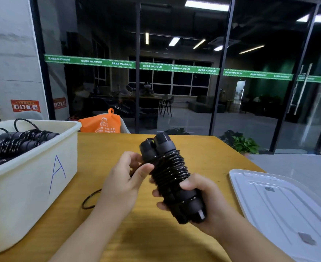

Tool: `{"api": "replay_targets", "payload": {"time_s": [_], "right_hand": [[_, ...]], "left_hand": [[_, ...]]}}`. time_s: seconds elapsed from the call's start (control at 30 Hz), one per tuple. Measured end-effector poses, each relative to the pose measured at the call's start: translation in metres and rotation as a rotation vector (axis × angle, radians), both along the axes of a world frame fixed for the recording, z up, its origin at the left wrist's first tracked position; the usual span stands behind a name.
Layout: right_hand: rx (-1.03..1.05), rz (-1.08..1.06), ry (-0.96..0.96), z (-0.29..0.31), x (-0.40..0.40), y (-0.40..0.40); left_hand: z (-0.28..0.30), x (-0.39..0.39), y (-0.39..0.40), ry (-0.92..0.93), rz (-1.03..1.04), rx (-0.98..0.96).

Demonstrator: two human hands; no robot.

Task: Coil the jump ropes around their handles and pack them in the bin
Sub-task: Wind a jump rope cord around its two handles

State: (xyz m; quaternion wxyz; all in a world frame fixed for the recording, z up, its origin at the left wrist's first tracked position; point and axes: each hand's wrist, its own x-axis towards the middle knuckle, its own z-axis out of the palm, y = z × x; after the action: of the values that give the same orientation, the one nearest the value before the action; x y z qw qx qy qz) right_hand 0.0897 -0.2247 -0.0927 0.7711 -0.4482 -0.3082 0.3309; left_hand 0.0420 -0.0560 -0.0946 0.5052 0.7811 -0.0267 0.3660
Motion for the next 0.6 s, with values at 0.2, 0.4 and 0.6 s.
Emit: {"api": "replay_targets", "payload": {"time_s": [0.2,0.4,0.6], "right_hand": [[0.034,0.154,0.128,-0.005,0.006,-0.003],[-0.321,-0.367,-0.232,-0.004,0.004,0.001],[-0.506,-0.454,-0.725,-0.011,-0.002,0.006]], "left_hand": [[0.008,-0.005,-0.002,0.224,-0.376,-0.249],[0.009,-0.006,-0.009,0.207,-0.12,-0.347],[0.006,-0.007,-0.02,0.133,0.237,-0.203]]}}
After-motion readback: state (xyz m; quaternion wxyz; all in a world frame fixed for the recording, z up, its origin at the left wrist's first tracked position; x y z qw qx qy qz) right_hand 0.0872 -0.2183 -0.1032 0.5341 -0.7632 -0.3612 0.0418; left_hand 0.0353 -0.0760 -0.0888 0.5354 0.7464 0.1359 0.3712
